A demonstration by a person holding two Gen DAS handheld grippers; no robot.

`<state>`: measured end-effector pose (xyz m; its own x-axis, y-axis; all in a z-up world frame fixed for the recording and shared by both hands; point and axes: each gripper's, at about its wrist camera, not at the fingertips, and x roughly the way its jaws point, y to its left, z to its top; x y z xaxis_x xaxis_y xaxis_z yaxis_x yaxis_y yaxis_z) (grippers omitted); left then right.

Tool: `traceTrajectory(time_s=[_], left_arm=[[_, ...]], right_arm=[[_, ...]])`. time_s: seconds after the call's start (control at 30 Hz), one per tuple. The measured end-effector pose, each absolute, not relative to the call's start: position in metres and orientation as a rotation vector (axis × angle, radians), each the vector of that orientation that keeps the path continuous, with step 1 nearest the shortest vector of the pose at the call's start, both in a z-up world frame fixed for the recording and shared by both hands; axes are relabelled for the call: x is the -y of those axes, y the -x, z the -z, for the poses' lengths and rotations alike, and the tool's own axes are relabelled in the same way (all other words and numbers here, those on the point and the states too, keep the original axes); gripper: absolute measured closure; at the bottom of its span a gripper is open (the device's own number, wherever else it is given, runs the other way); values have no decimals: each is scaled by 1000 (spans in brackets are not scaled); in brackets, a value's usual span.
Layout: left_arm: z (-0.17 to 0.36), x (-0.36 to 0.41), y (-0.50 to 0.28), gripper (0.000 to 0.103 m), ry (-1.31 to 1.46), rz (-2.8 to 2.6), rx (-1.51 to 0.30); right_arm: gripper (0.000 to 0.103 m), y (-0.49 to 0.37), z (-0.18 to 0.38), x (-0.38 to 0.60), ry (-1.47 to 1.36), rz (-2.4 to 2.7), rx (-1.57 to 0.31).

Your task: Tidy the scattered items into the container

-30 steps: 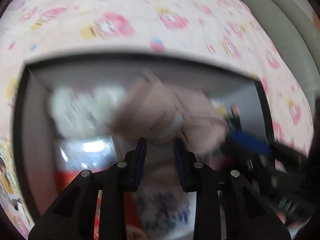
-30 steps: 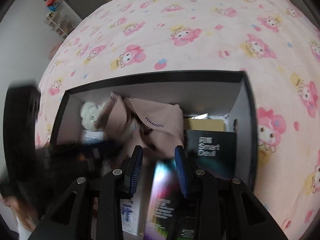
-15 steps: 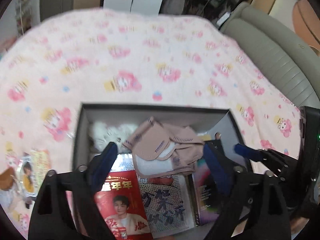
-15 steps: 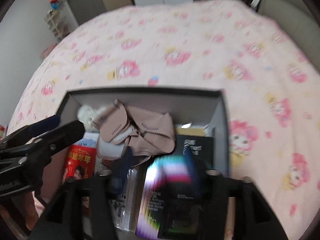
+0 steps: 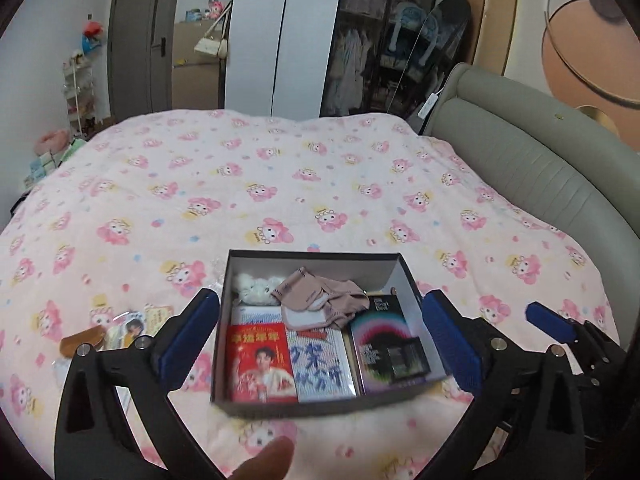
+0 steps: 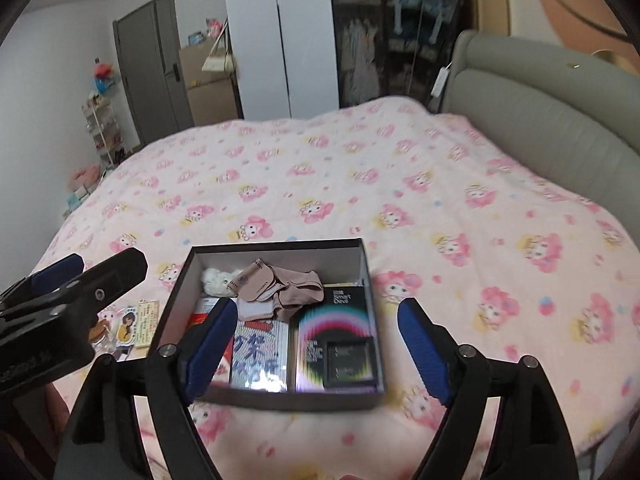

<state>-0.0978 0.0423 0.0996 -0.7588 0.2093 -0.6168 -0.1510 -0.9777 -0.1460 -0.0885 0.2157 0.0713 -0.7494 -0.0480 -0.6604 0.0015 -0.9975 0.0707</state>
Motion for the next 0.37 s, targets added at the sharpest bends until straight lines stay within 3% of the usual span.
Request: traceTrajectory(time_s=[0.37], left_arm=[[-80,-38,2,1,947,-2874,30]], right_arm=[[20,7,-41,-213,-1126,2938,140]])
